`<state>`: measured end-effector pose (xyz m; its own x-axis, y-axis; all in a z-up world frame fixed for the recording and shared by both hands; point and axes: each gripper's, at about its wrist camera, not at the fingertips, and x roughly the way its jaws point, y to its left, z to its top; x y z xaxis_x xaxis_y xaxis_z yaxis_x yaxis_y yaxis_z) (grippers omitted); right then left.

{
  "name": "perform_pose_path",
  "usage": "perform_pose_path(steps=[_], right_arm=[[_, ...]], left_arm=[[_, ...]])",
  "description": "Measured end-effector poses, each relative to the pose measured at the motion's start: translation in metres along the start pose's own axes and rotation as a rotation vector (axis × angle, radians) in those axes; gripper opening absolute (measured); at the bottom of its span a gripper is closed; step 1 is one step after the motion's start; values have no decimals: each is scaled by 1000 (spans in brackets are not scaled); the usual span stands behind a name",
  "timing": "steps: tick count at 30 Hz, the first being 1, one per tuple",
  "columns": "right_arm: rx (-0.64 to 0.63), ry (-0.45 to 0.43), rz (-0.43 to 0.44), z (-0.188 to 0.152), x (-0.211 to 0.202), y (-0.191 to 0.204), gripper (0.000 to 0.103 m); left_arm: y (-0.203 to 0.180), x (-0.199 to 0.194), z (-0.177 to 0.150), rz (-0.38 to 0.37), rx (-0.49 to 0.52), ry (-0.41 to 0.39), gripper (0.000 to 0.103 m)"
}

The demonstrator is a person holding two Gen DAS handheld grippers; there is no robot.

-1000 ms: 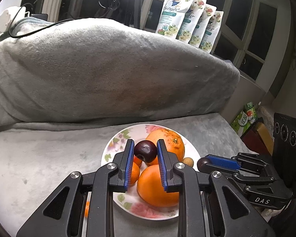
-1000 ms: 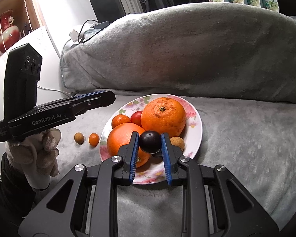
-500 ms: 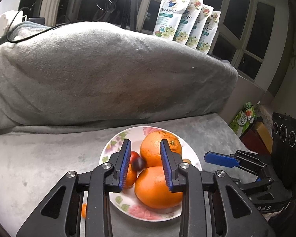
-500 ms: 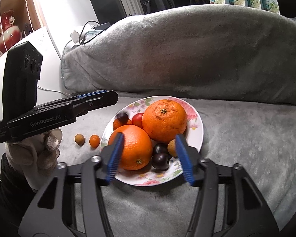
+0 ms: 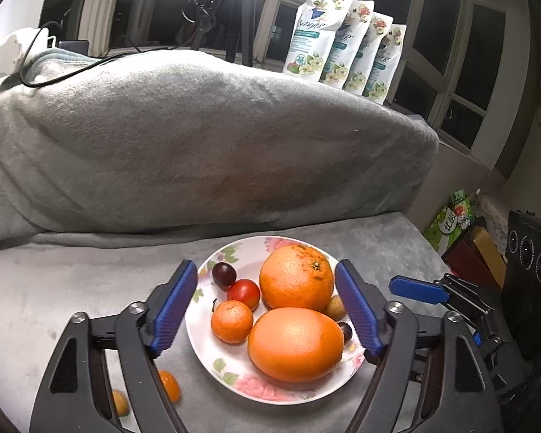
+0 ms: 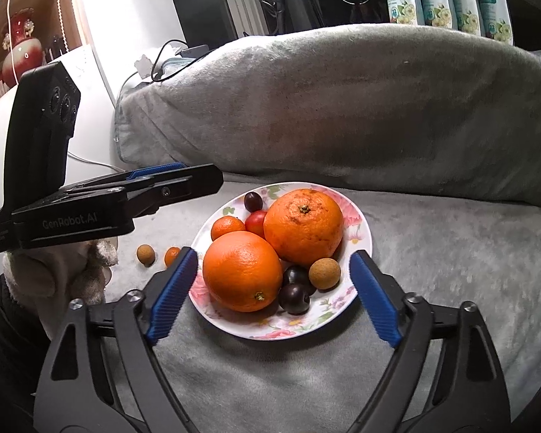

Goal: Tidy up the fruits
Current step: 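Move both grippers back toward the brown round fruit and small orange fruit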

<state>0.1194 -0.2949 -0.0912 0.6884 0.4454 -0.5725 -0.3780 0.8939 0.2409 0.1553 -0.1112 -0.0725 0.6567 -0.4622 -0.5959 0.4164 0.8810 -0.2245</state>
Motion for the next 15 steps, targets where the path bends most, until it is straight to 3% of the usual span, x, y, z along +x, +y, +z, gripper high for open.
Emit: perform_pose_path(steps=[3,6,15], right_arm=[[-5,-7,1,0,-1,1,92],[-13,-11,-17,1,-1,2,101],[-15,-26,-24,0,-4,4,102]], left_arm=[[-1,0,0,8,-2,9,80],[-1,-3,0,13,-3,6,80],[-4,-11,3,19,6,-11,80]])
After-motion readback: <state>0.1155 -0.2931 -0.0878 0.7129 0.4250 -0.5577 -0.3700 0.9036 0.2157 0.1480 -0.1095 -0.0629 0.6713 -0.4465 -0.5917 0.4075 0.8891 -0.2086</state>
